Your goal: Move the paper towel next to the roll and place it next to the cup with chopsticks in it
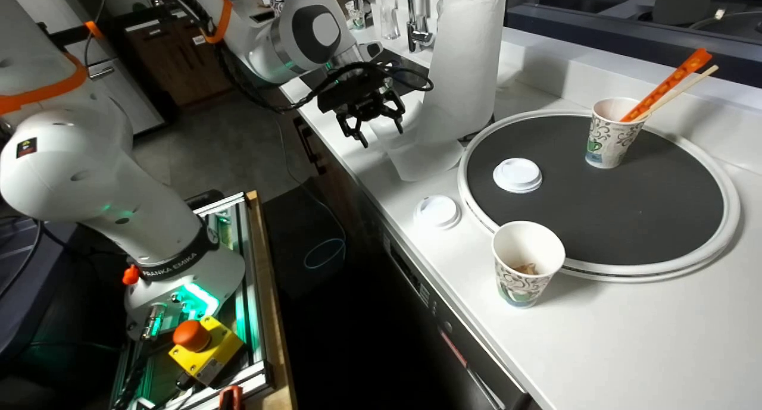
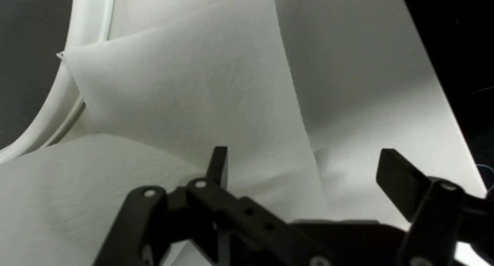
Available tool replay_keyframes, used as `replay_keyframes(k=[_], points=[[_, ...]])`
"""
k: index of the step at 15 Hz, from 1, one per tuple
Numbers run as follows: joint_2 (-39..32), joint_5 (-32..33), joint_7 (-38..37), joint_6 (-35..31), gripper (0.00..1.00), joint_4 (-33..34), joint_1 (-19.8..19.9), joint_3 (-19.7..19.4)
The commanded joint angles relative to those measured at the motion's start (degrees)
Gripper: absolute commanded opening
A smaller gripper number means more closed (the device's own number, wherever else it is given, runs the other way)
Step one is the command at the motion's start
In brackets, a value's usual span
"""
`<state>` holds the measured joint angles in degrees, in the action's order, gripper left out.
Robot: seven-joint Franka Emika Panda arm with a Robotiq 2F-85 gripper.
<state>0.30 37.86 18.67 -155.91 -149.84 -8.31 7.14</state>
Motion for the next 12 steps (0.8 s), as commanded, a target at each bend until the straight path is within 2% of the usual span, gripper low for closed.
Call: replay_keyframes(k=[1,4,5,6,8,9,12], points=[[-5.50,3.09,-3.38,3.55,0.77,4.96,-0.33,0.20],[-8.61,2.55,-2.92,4.39,0.63,7.41,-0.66,0.34],[-9.48,2.38,-2.82,4.44,0.50,8.00,-0.80,0.32],[-10.22,2.28,-2.78,4.56,0.54,8.55,-0.99,0.31],[-11.46,2.12,-2.85,4.65,0.43,9.43,-1.32,0.30],[-11.83,2.07,-2.97,4.72,0.30,9.69,-1.50,0.28],[-11.41,2.30,-4.09,4.92,0.06,9.84,-2.06,0.14]])
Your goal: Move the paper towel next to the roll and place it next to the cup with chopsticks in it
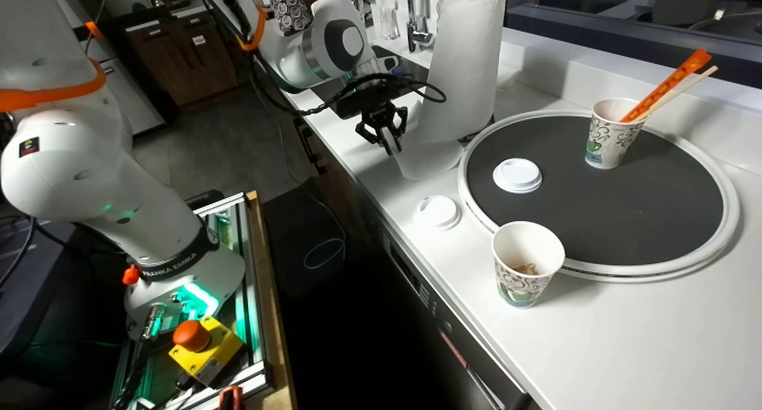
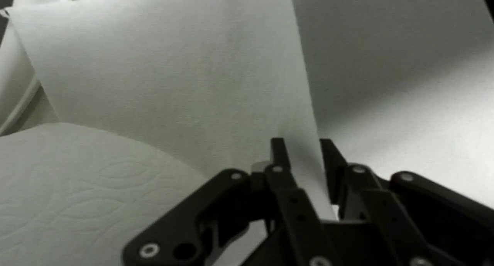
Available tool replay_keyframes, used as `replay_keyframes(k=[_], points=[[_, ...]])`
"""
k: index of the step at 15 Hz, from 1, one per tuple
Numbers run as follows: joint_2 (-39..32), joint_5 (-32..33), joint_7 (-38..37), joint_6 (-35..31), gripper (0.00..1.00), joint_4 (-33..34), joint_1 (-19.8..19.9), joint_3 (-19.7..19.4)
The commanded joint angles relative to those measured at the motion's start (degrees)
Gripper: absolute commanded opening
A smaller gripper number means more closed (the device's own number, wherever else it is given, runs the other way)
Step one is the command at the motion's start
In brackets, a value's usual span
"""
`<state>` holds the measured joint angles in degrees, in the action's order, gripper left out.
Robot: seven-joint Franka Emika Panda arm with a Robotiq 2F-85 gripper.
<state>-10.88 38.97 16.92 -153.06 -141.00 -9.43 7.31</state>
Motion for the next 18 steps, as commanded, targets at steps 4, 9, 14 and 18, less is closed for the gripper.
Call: replay_keyframes(k=[4,9,14,18], points=[[5.57,-1.63,-1.96,1.53,0.00,-2.67,-0.86,1.23],[18.82,-6.94,-6.60,3.41,0.00,-10.93,-0.02,1.23],[30.38,-11.68,-10.53,12.93,0.00,-15.96,3.09,-0.54],[28.04,-10.26,-8.74,13.26,0.01,-13.26,3.40,-0.03]])
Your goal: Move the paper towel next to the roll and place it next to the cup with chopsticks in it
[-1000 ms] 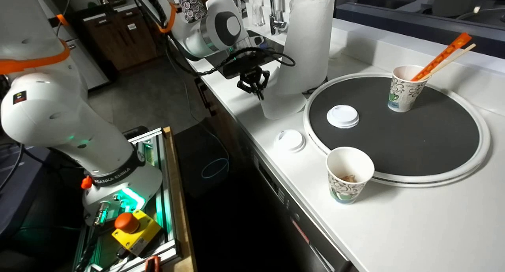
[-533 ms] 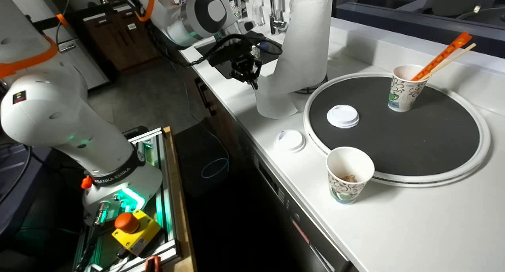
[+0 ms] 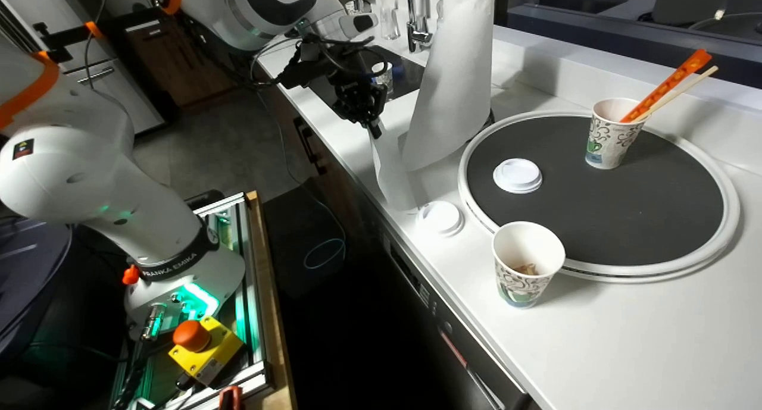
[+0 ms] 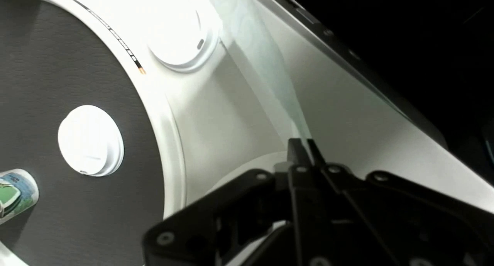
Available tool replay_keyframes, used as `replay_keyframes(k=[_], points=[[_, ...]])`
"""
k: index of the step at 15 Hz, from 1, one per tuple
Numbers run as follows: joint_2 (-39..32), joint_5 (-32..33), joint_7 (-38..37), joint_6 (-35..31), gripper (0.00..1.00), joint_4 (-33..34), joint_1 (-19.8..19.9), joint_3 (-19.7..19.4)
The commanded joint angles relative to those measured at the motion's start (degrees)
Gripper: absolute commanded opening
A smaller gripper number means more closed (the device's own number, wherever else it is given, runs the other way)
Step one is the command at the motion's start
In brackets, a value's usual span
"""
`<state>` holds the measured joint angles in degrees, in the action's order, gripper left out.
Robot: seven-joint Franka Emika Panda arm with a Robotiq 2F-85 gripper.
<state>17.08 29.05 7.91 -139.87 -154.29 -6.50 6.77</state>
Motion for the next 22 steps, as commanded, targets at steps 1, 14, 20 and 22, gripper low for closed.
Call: replay_keyframes(k=[1,14,20,22], points=[[-0.12,-0.33,0.26,0.04,0.01,0.03,0.44,0.63],[2.46,27.57,-18.69,1.76,0.00,5.29,19.23,-9.50],[5.01,38.05,-33.47,2.81,0.00,11.35,21.66,-9.83],[4.44,35.72,-29.78,1.76,0.01,11.53,19.71,-11.72]])
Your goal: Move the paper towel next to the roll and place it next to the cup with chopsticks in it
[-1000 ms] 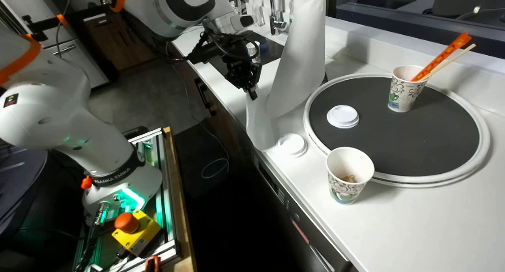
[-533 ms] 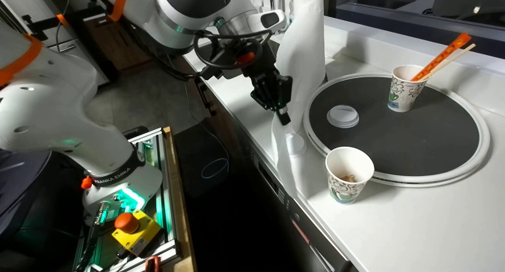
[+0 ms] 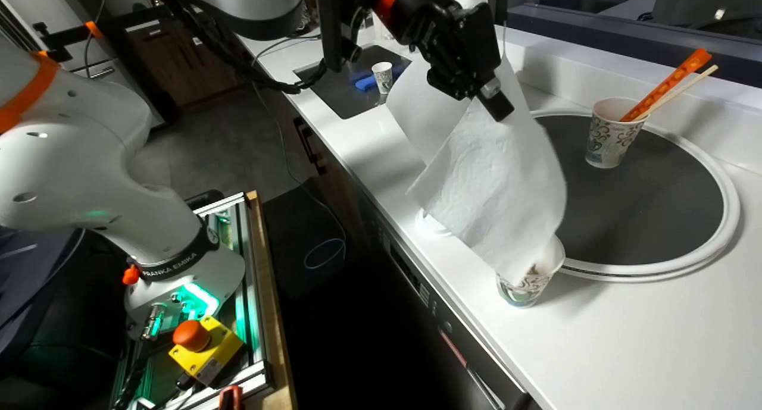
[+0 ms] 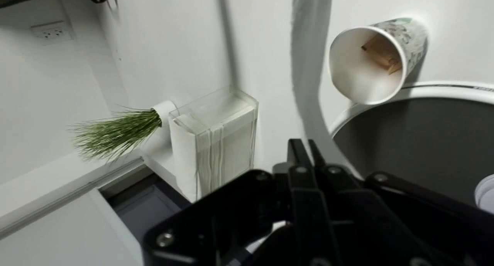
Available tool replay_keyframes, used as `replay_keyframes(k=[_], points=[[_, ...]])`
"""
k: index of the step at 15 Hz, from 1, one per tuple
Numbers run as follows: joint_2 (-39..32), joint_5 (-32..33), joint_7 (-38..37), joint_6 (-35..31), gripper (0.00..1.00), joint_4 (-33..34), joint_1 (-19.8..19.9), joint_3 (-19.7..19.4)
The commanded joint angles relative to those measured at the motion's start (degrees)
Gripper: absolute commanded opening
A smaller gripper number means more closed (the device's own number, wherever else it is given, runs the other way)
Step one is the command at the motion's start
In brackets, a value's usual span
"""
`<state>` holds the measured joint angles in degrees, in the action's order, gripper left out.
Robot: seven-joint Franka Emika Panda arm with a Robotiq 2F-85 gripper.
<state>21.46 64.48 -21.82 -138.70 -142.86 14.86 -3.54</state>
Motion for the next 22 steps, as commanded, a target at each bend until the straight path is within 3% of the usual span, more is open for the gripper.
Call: replay_keyframes(k=[1,6,12,15,16,22], points=[[0.19,0.95,-1.03,0.69,0.01,0.34,-1.56,-1.44],[-2.77,6.34,-4.71,-1.68,0.00,3.93,-1.02,-1.37],[-14.08,19.42,-12.61,6.46,0.00,14.21,-2.05,-1.23],[-18.93,15.35,-13.26,7.07,0.00,18.00,-3.57,-2.28],[-15.37,16.66,-12.00,6.39,0.01,15.04,-3.64,-2.55],[-21.14,18.11,-15.42,5.92,0.00,19.48,-4.69,-2.52]])
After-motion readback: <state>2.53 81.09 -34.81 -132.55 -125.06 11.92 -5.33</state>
